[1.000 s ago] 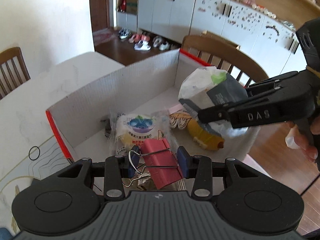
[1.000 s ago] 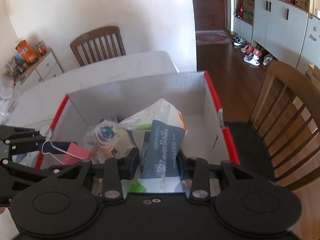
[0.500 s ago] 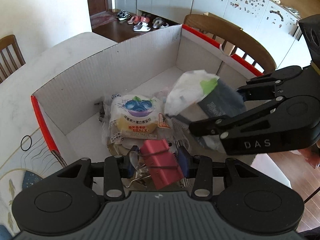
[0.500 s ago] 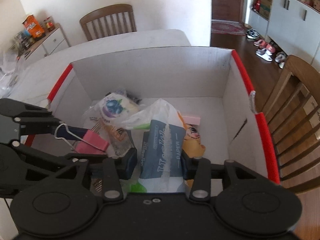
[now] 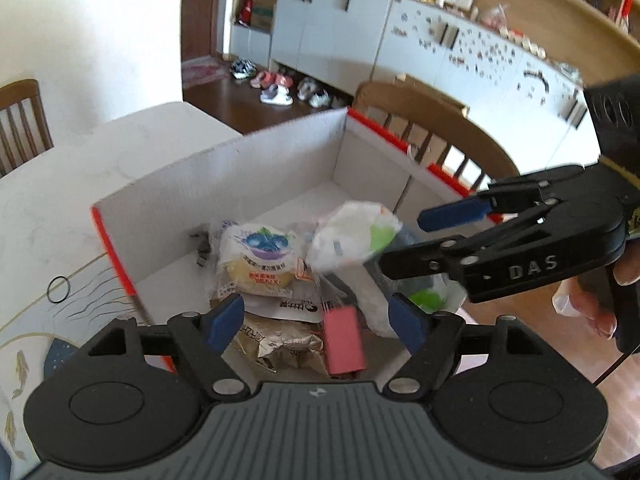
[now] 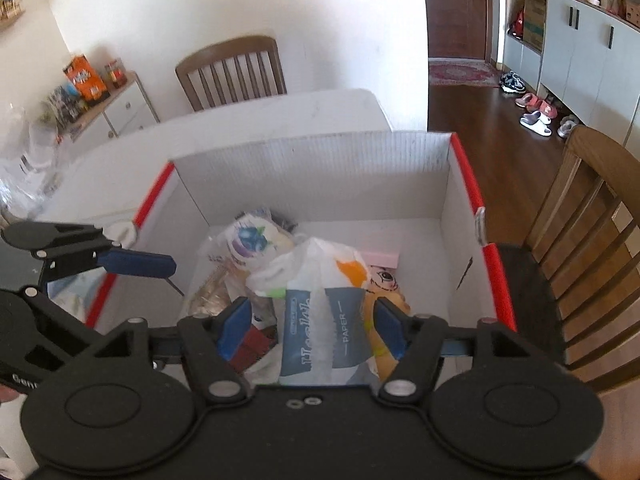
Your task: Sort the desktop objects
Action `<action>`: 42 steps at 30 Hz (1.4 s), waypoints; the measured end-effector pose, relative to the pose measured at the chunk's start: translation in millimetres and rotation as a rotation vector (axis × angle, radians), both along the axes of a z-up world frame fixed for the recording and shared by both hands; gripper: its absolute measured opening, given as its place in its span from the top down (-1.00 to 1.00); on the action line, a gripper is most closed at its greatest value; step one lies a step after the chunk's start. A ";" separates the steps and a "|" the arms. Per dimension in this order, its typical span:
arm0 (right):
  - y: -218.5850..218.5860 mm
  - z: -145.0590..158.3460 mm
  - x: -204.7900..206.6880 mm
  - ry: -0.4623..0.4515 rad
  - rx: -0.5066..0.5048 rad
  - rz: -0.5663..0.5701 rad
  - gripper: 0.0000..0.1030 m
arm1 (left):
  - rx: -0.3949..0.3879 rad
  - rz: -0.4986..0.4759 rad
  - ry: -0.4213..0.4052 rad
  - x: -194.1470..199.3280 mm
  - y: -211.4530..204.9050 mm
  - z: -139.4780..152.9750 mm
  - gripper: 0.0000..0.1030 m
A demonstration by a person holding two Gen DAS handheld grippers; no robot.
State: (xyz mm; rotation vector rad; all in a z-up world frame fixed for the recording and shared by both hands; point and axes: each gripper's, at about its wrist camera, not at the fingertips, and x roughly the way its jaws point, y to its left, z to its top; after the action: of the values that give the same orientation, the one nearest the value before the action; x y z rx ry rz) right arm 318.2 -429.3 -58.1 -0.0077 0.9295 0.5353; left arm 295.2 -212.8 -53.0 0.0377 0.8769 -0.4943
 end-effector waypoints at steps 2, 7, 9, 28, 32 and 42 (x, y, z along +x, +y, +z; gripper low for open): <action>-4.6 6.2 -4.1 -0.007 0.016 0.003 -0.31 | -0.018 0.026 -0.015 -1.3 3.7 4.5 -0.53; -6.7 19.4 -14.3 -0.034 0.030 0.018 -0.32 | -0.030 0.086 -0.041 -9.7 12.3 13.4 -0.53; -6.3 23.2 -18.5 -0.044 0.034 0.022 -0.32 | -0.035 0.106 -0.054 -14.6 15.8 17.1 -0.53; -4.6 37.1 -68.5 -0.157 0.063 0.056 -0.58 | -0.016 0.183 -0.096 -51.0 20.3 29.1 -0.73; -8.8 37.4 -75.9 -0.171 0.071 0.046 -0.69 | -0.008 0.193 -0.084 -53.8 20.0 25.8 -0.74; -12.7 34.1 -97.6 -0.198 0.093 0.033 -0.92 | -0.009 0.223 -0.067 -69.7 21.6 22.0 -0.74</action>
State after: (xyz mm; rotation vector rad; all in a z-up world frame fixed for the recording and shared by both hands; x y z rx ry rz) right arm 220.6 -441.9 -24.0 0.0077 0.7116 0.5970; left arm 225.5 -191.3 -30.9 -0.0507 0.8020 -0.2869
